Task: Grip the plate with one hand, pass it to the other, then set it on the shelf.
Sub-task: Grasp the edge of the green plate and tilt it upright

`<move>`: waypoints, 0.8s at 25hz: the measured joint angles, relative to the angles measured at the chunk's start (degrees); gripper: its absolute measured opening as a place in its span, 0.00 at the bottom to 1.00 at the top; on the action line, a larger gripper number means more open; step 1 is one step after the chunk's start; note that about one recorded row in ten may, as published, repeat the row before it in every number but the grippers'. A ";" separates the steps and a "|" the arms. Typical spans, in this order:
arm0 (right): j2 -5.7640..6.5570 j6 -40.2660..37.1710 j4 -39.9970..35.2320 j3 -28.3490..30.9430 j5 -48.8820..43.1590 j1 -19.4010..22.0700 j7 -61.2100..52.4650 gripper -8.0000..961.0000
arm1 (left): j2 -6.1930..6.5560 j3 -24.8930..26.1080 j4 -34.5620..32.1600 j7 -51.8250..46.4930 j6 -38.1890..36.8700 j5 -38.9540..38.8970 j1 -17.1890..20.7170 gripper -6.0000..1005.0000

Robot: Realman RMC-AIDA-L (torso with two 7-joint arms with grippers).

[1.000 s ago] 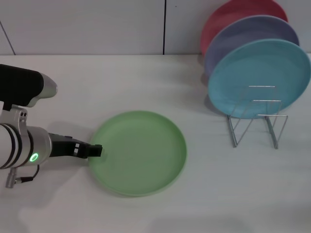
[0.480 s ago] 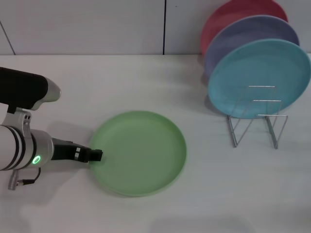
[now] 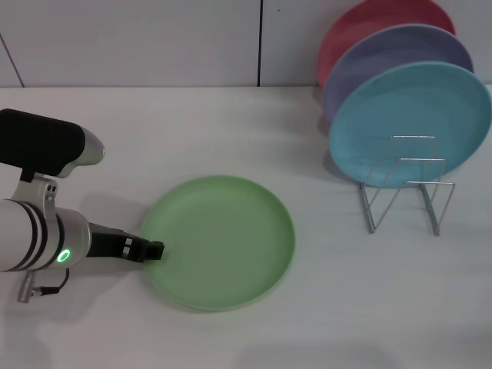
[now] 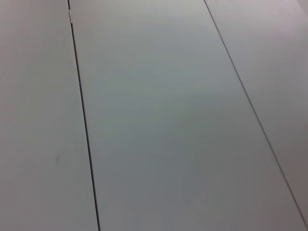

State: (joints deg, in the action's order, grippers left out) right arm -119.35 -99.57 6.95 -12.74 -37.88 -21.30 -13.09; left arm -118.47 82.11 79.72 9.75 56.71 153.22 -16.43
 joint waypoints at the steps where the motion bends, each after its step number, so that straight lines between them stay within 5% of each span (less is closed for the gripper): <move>1: -0.01 0.00 0.00 0.00 0.00 0.02 0.00 0.85 | 0.00 -0.03 0.00 0.00 0.14 0.00 -0.09 0.80; 7: -0.06 0.00 0.00 0.00 0.01 0.05 0.00 0.85 | 0.00 -0.24 0.44 0.00 1.00 0.03 -0.37 0.79; 10: -0.08 0.00 0.00 0.00 0.00 0.03 0.00 0.85 | 0.00 -0.27 0.62 0.01 1.30 0.09 -0.42 0.61; 20: -0.04 -0.01 0.00 0.00 0.01 -0.01 0.00 0.85 | 0.00 -0.77 0.67 0.00 2.13 0.55 -1.57 0.52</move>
State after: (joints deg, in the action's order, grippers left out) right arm -119.39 -99.59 6.95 -12.74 -37.88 -21.31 -13.09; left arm -118.47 81.34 80.39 9.75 58.85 153.77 -18.00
